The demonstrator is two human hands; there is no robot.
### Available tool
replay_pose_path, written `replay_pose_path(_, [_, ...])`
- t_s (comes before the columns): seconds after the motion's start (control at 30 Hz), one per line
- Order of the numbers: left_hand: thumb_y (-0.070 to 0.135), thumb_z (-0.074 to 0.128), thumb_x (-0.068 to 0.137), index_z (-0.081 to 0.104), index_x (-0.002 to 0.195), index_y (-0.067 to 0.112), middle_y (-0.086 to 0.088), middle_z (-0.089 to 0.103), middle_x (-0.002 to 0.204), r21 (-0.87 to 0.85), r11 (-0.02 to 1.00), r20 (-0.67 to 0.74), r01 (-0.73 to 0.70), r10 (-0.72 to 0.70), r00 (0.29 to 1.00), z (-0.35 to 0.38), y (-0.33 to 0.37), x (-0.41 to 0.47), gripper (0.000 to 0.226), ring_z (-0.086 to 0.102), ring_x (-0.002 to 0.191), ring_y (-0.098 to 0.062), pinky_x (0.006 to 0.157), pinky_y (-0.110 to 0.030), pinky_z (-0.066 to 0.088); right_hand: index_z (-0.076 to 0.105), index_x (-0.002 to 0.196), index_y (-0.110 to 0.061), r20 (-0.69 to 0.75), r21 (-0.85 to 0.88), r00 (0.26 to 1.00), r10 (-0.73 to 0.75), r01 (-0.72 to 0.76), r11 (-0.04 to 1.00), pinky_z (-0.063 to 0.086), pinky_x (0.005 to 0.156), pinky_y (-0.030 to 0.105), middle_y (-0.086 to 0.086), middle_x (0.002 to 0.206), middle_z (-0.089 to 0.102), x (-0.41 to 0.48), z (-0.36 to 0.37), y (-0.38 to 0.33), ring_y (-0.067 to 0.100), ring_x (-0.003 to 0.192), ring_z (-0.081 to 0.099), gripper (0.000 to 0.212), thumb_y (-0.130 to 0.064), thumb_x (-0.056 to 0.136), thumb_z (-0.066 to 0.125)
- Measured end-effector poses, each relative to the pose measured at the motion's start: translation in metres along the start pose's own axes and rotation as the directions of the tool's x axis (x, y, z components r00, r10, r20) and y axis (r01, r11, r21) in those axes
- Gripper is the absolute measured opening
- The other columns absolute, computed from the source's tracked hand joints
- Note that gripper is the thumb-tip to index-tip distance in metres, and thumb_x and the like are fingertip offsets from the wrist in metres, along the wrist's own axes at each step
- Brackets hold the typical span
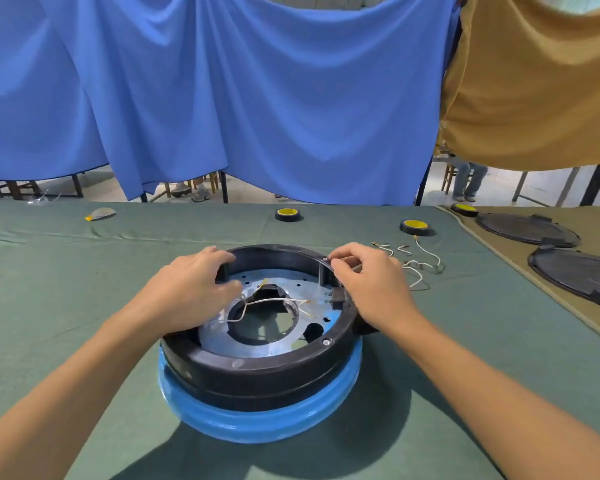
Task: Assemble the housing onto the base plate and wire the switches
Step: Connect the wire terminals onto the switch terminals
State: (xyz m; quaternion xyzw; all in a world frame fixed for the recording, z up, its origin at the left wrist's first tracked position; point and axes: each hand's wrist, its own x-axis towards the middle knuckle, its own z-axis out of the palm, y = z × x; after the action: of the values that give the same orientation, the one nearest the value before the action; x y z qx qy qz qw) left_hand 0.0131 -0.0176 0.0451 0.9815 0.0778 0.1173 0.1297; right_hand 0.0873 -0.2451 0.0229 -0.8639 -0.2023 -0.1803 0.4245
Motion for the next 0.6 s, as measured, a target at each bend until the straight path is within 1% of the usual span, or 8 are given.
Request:
replay_pose_path(0.07, [0.049,0.051,0.095,0.033,0.15,0.025,0.0,0.038,0.151,0.124,0.992,0.096,-0.03,0.018,0.995,0.001,0.0,0.002,0.063,0.043,0.131,-0.029,0.101,-0.037,0.036,0.072,0.091,-0.022,0.041,-0.014,0.997,-0.06,0.061,0.998,0.047,0.079,0.025,-0.011,0.078,0.067,0.003,-0.006,0.004,0.01,0.078,0.061,0.014,-0.028,0.091,0.06])
replay_pose_path(0.1, [0.052,0.049,0.095,0.026,0.153,0.026,0.001,0.031,0.156,0.143,0.989,0.123,-0.041,0.023,0.992,0.0,0.0,0.003,0.067,0.039,0.135,-0.029,0.105,-0.037,0.034,0.071,0.091,-0.023,0.053,-0.028,0.994,-0.096,0.098,0.995,0.045,0.077,0.021,-0.012,0.079,0.068,0.004,-0.012,0.009,0.007,0.077,0.061,0.015,-0.032,0.092,0.06])
replay_pose_path(0.17, [0.053,0.05,0.094,0.019,0.154,0.029,0.005,0.029,0.157,0.121,0.991,0.136,-0.054,0.038,0.99,-0.002,-0.002,0.005,0.071,0.037,0.136,-0.027,0.108,-0.038,0.034,0.071,0.089,-0.024,0.034,-0.056,0.993,-0.112,0.114,0.992,0.043,0.074,0.02,-0.011,0.079,0.069,0.011,-0.028,0.022,0.005,0.076,0.06,0.015,-0.032,0.093,0.059])
replay_pose_path(0.27, [0.055,0.049,0.094,0.018,0.154,0.03,0.009,0.029,0.157,0.107,0.992,0.158,-0.066,0.048,0.986,-0.004,-0.001,0.008,0.072,0.037,0.136,-0.025,0.109,-0.038,0.033,0.072,0.092,-0.021,0.009,-0.191,1.0,-0.022,0.023,0.981,0.04,0.076,0.024,-0.008,0.082,0.069,0.019,-0.049,0.053,0.013,0.082,0.062,0.014,-0.022,0.092,0.058])
replay_pose_path(0.37, [0.061,0.045,0.093,0.022,0.153,0.03,0.008,0.035,0.155,0.119,0.99,0.164,-0.071,0.051,0.985,-0.004,0.006,0.017,0.071,0.039,0.135,-0.024,0.107,-0.036,0.034,0.073,0.096,-0.015,-0.021,-0.289,1.0,0.012,-0.018,0.957,0.043,0.079,0.027,0.0,0.09,0.072,0.015,-0.054,0.081,0.017,0.082,0.061,0.016,-0.013,0.091,0.058])
replay_pose_path(0.43, [0.064,0.041,0.092,0.021,0.153,0.03,0.008,0.035,0.154,0.167,0.982,0.163,-0.083,0.056,0.985,-0.001,0.014,0.024,0.072,0.039,0.136,-0.025,0.108,-0.041,0.035,0.074,0.096,-0.014,-0.009,-0.324,1.0,0.007,-0.01,0.946,0.046,0.082,0.03,0.002,0.094,0.072,0.01,-0.054,0.092,0.02,0.084,0.061,0.016,-0.012,0.089,0.06])
replay_pose_path(0.5, [0.067,0.036,0.092,0.02,0.153,0.032,0.009,0.036,0.153,0.213,0.972,0.152,-0.097,0.065,0.986,0.005,0.017,0.027,0.072,0.041,0.134,-0.025,0.106,-0.044,0.036,0.074,0.096,-0.016,0.03,-0.341,1.0,-0.008,0.018,0.94,0.047,0.083,0.032,0.001,0.092,0.07,0.008,-0.053,0.097,0.021,0.085,0.062,0.015,-0.013,0.088,0.061])
replay_pose_path(0.6, [0.069,0.034,0.09,0.022,0.152,0.033,0.011,0.035,0.152,0.215,0.971,0.121,-0.109,0.084,0.989,0.009,0.014,0.028,0.073,0.04,0.134,-0.025,0.107,-0.044,0.036,0.073,0.095,-0.02,0.118,-0.402,0.993,-0.004,0.051,0.914,0.048,0.086,0.035,0.0,0.094,0.068,0.008,-0.051,0.101,0.023,0.092,0.061,0.014,-0.018,0.088,0.061])
